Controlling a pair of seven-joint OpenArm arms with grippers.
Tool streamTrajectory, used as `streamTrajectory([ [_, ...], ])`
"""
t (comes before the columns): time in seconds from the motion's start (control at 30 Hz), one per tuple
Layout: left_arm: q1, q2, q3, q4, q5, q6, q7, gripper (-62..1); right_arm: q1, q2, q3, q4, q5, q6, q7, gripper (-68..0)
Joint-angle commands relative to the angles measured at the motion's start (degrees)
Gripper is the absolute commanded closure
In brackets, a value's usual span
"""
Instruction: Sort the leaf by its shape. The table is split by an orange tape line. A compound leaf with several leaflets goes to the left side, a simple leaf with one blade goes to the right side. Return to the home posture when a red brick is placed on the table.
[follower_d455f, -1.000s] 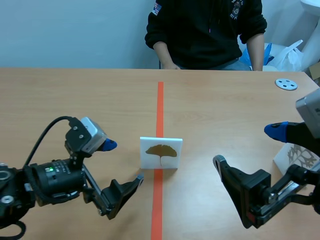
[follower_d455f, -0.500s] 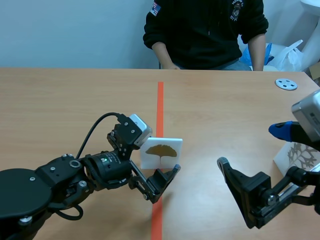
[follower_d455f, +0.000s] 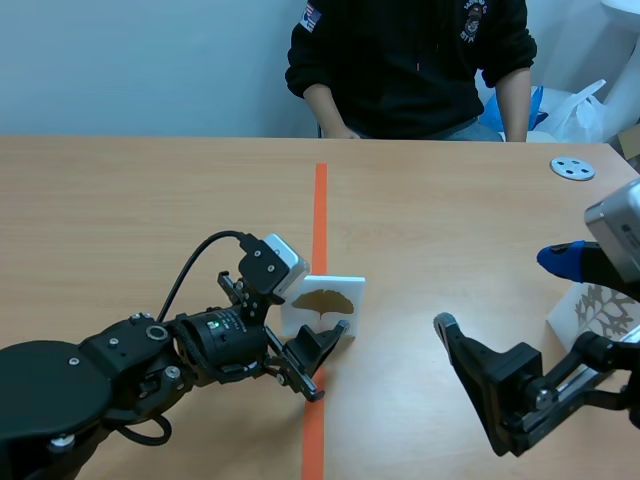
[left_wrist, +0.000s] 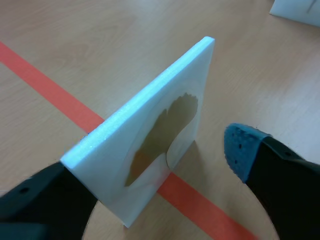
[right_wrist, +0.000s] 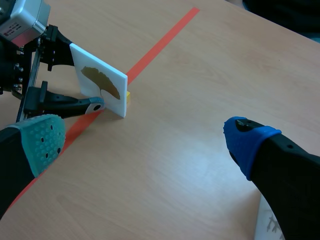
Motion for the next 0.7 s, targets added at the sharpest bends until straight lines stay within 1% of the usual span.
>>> streamTrajectory([
  [0.0, -0.39, 0.15, -0.04, 0.81, -0.42, 0.28, -0.96, -33.7, 0.52, 0.63, 0.28, 0.68, 0.59, -0.02, 1.27, -67.9],
  [0.1, -0.39, 0.15, -0.04, 0.81, -0.42, 0.37, -0.94, -27.7, 0.52, 0.63, 0.28, 0.68, 0.59, -0.02, 1.27, -67.9],
  [0.2, -0.39, 0.13, -0.04, 0.81, -0.42, 1.88, -0.76, -21.0, 0.52, 0.63, 0.28, 0.68, 0.59, -0.02, 1.27, -67.9],
  [0.33, -0.39, 0.09, -0.04, 0.81, -0.42, 1.97, -0.76, -9.3, 0.52, 0.63, 0.28, 0.68, 0.59, -0.02, 1.29, -67.9],
  [0.4, -0.39, -0.02, -0.04, 0.81, -0.42, 1.97, -0.76, -5.4, 0.52, 0.63, 0.28, 0.68, 0.59, -0.02, 1.29, -67.9],
  [0.47, -0.39, -0.02, -0.04, 0.83, -0.42, 1.92, -0.74, -4.0, 0.52, 0.63, 0.28, 0.68, 0.59, -0.02, 1.29, -67.9],
  [0.57, -0.39, -0.15, -0.04, 1.05, -0.48, 1.70, -0.52, -4.0, 0.52, 0.63, 0.28, 0.68, 0.59, -0.02, 1.29, -67.9],
  [0.67, -0.33, -0.98, -0.07, 2.97, -2.29, 0.83, 0.70, -4.0, 0.52, 0.63, 0.28, 0.68, 0.59, -0.02, 1.51, -67.9],
])
